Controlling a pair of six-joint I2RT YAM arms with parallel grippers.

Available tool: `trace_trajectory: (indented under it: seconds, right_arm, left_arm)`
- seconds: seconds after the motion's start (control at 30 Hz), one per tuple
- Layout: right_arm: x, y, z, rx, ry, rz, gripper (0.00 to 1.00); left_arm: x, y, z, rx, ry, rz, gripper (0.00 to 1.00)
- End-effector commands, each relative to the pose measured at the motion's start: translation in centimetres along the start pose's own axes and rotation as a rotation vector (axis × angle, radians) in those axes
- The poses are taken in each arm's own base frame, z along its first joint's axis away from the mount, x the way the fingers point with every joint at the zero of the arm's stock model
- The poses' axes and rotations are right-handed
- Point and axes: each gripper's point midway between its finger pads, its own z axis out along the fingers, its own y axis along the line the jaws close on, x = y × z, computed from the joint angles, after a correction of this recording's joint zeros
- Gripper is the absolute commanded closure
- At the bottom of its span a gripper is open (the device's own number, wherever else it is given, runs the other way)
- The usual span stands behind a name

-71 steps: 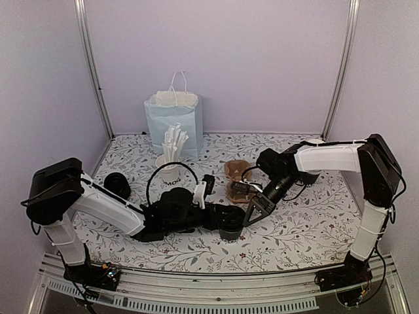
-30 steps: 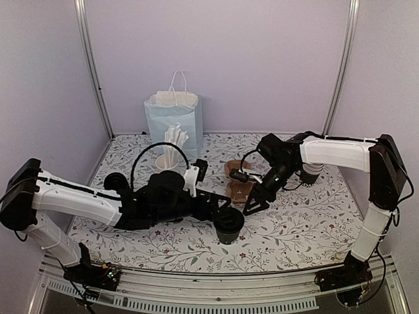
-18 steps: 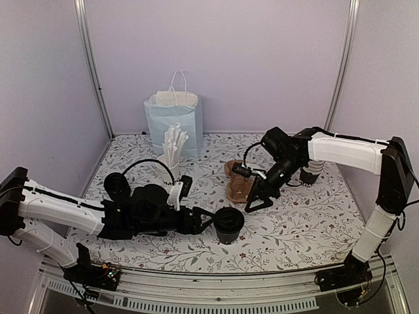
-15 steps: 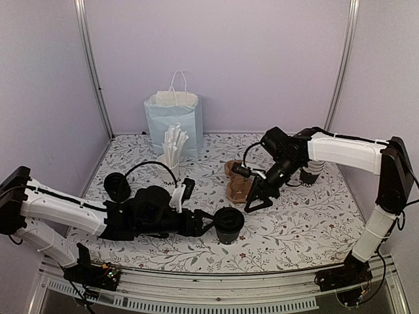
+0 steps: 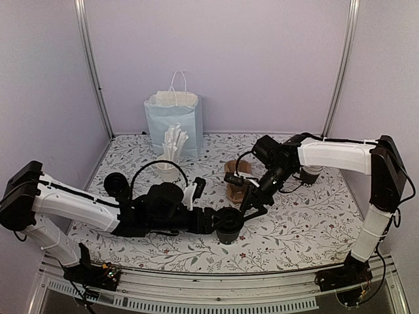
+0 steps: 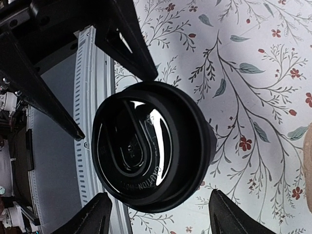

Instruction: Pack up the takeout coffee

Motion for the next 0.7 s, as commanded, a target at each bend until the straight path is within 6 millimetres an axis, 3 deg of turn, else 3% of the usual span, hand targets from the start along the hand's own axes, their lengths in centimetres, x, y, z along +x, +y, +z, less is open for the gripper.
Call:
trace_trajectory:
  seconds: [0.0,0.43,0.53,0.67]
  right_arm:
    - [0.6,1.8,0.3,-0.046,0.0,-0.028,0.28]
    - [2.0,4.2,0.3,-0.102,0.015,-0.039,0.28]
    - [2.4,4.5,0.1,-0.1,0.022,-0.046,0.28]
    - [3.1,4.5,-0.1,-0.086,0.038,-0.051,0.28]
  left_arm:
    - [-1.0,0.5,0.7,-0.01,0.002,0.027,0.32]
    - [-3.0,0.9,1.8,0.008,-0.001,0.077,0.34]
    - [-4.0,1.1,0.8,-0.027,-0.031,0.087,0.28]
    - [-3.8,1.8,-1.4,-0.068,-0.036,0.016,0.23]
